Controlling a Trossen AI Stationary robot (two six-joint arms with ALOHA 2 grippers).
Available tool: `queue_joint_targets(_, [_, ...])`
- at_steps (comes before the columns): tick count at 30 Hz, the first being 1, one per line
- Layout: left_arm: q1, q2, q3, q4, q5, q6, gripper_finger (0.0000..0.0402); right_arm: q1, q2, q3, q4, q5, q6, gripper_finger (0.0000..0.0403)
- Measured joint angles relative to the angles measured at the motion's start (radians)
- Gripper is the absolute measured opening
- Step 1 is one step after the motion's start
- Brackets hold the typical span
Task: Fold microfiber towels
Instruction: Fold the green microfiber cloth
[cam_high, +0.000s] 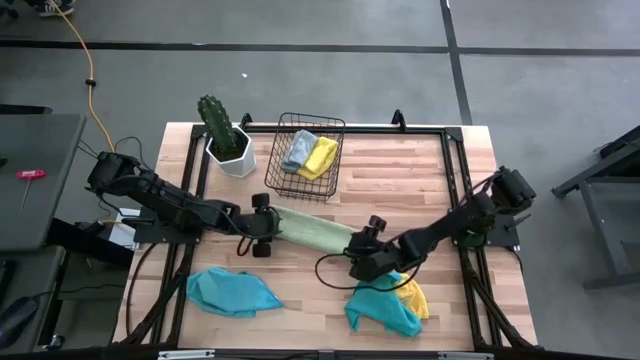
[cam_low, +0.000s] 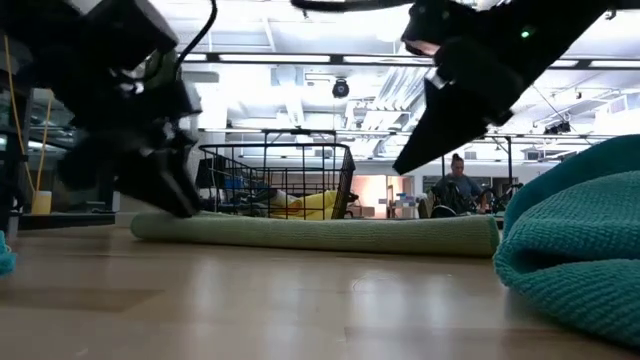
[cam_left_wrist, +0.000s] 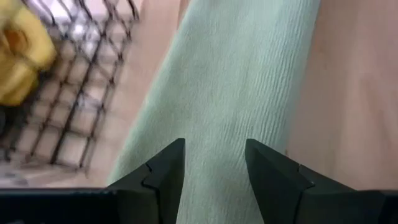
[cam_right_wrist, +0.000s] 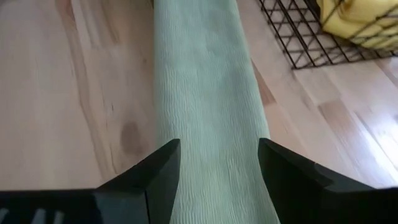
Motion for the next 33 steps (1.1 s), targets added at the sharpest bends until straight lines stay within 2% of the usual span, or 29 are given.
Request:
queue_joint_targets(4, [0.000, 0.002, -0.032, 0.000, 0.013, -0.048, 0.0157, -0.011, 0.017, 0.000, 0.054, 0.000, -0.047, 0.0208])
queue_joint_targets(7, [-0.005, 0.002, -0.053, -0.007, 0.059, -0.131, 0.0156, -0.014, 0.017, 0.000, 0.068, 0.000, -0.067, 0.0208])
queue_joint_targets(11, [-0.041, -0.001, -0.064, -0.003, 0.110, -0.285, 0.0156, -0.014, 0.017, 0.000, 0.073, 0.003, -0.080, 0.0208])
queue_joint_targets(16, [-0.120, -0.001, -0.065, 0.016, 0.109, -0.528, 0.0156, -0.014, 0.017, 0.000, 0.076, 0.044, -0.076, 0.0208])
queue_joint_targets(19, [-0.153, 0.000, -0.066, 0.036, 0.107, -0.584, 0.0156, -0.024, 0.017, 0.000, 0.080, 0.045, -0.075, 0.0208])
queue_joint_targets(26, [-0.135, -0.063, -0.018, -0.026, 0.101, -0.486, 0.0156, -0.047, 0.017, 0.000, 0.111, 0.047, -0.113, 0.0208])
queue_joint_targets(33, [-0.104, -0.253, 0.061, -0.151, 0.072, -0.268, 0.0156, -0.046, -0.019, -0.001, 0.156, 0.148, -0.221, 0.0208])
